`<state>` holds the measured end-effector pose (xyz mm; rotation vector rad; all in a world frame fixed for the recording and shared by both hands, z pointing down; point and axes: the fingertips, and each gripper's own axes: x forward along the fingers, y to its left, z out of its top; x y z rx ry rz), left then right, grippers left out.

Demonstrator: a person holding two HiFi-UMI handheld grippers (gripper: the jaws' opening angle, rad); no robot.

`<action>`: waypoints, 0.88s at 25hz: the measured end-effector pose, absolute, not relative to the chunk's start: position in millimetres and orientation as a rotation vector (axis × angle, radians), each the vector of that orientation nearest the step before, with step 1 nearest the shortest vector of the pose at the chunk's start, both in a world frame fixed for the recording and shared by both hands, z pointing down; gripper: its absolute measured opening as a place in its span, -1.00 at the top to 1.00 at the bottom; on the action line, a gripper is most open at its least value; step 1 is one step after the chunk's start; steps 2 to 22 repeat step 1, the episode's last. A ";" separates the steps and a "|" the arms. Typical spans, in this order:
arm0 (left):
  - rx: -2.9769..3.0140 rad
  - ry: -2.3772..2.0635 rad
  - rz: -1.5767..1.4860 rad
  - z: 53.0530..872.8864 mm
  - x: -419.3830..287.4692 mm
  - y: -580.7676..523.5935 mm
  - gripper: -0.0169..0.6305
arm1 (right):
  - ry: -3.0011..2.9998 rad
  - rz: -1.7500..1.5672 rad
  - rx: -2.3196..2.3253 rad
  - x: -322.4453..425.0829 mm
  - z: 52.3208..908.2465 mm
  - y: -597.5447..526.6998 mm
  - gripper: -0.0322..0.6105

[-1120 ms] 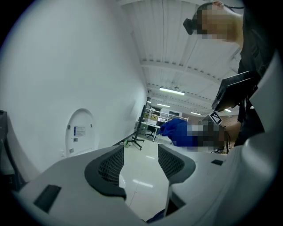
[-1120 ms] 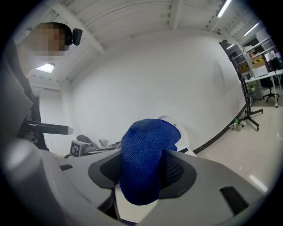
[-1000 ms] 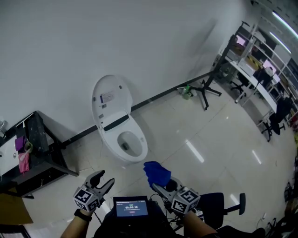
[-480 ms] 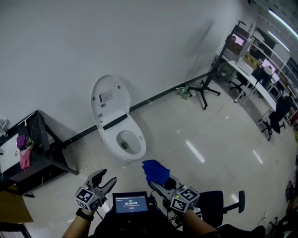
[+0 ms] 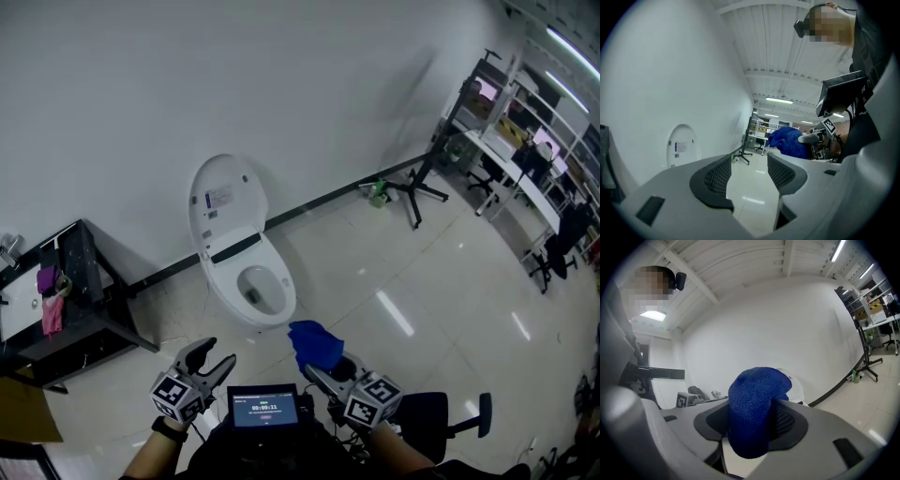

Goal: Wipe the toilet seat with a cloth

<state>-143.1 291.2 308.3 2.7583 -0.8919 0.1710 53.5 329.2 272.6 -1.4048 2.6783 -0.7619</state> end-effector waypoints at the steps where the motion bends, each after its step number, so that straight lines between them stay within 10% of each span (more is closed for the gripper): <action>1: 2.774 -0.889 0.179 312.8 -144.7 290.3 0.18 | 2.679 -0.762 -1.404 53.7 272.5 328.8 0.19; 22: 2.774 -0.889 0.179 312.8 -144.7 290.3 0.18 | 2.679 -0.762 -1.404 53.7 272.5 328.8 0.19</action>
